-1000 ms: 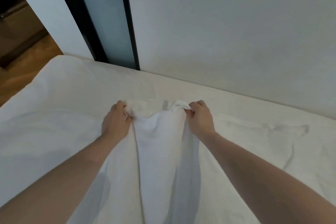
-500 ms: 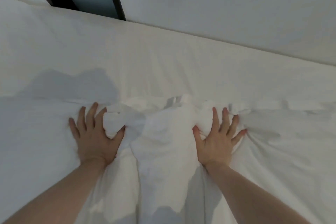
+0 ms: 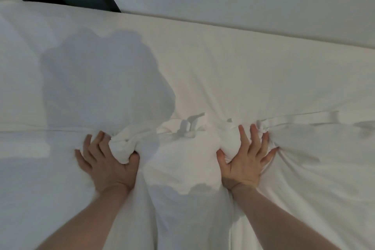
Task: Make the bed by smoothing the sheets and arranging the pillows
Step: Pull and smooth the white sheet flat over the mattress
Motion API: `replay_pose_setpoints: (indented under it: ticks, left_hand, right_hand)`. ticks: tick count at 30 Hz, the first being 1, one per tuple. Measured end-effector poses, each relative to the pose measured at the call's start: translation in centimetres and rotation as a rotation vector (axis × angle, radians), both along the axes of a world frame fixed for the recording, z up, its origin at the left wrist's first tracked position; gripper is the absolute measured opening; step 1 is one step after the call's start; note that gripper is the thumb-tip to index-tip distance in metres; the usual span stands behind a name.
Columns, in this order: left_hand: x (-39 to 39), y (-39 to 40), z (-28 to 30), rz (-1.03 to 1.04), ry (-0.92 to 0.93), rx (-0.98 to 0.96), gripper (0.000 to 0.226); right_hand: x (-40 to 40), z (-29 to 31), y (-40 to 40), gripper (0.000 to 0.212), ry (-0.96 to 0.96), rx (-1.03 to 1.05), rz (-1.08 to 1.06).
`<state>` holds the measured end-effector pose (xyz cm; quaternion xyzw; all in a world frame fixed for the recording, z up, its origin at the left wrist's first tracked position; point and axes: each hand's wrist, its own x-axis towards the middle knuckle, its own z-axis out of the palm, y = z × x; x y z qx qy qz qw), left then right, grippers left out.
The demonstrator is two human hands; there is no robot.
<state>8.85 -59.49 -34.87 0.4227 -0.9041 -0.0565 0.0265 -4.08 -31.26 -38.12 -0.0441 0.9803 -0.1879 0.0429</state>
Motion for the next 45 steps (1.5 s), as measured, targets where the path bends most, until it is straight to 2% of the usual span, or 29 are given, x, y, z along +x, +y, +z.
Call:
replay_pose_setpoints:
  ticks: [6,17,23,26,28,29,31,32,34,35,36,37,38,42,45]
  left_hand:
    - [-0.1,0.3,0.5,-0.006,-0.026,0.027,0.076]
    - [0.6,-1.1,-1.7,-0.104,0.045,0.009,0.070]
    - [0.5,-1.1,0.1,-0.114,0.060,0.053,0.072]
    - [0.6,-2.0,1.7,-0.183,0.024,0.133,0.079]
    - [1.1,-3.9,3.9,-0.190,0.091,0.286,0.077]
    - [1.6,-5.0,5.4,-0.161,0.162,0.377,0.071]
    - [4.1,-7.9,7.6,-0.031,0.248,0.346,0.061]
    - [5.8,-9.4,8.4,0.069,0.163,0.269,0.064]
    - [9.2,-11.4,9.4,0.204,-0.184,0.227,0.080]
    - [10.5,-12.2,9.3,0.200,-0.304,0.243,0.075]
    - [11.0,-12.8,9.5,0.181,-0.349,0.240,0.057]
    - [10.5,-13.0,9.9,0.170,-0.336,0.207,0.035]
    - [9.2,-13.2,10.6,0.159,-0.282,0.170,0.025]
    - [2.7,-15.9,16.7,0.254,0.101,0.002,0.027]
    - [-0.4,-18.0,21.4,0.219,0.291,-0.104,0.025]
  right_hand:
    - [0.2,0.2,0.4,0.091,-0.042,0.049,0.013]
    - [0.0,-0.7,-0.1,0.090,0.012,0.122,-0.004]
    - [0.0,-1.0,0.2,0.090,-0.002,0.143,0.017]
    - [0.0,-0.6,0.3,0.090,-0.022,0.136,0.017]
    - [0.1,-0.5,0.4,0.090,-0.019,0.114,0.014]
    - [0.1,-0.5,0.5,0.089,-0.011,0.110,0.019]
    - [0.0,-0.6,0.8,0.087,0.020,0.095,0.035]
    - [-0.1,-0.6,0.9,0.087,0.025,0.085,0.039]
    - [0.3,-0.4,0.9,0.086,0.011,0.062,0.049]
    - [0.6,-0.2,0.6,0.085,0.000,0.045,0.048]
    - [0.8,0.1,0.3,0.085,-0.003,0.034,0.045]
    - [0.9,0.4,0.1,0.086,-0.008,0.034,0.040]
    - [0.9,0.8,0.1,0.086,-0.016,0.035,0.032]
    - [0.7,1.8,-0.1,0.088,-0.087,0.014,0.038]
    - [0.4,2.2,-0.2,0.087,-0.082,0.035,0.020]
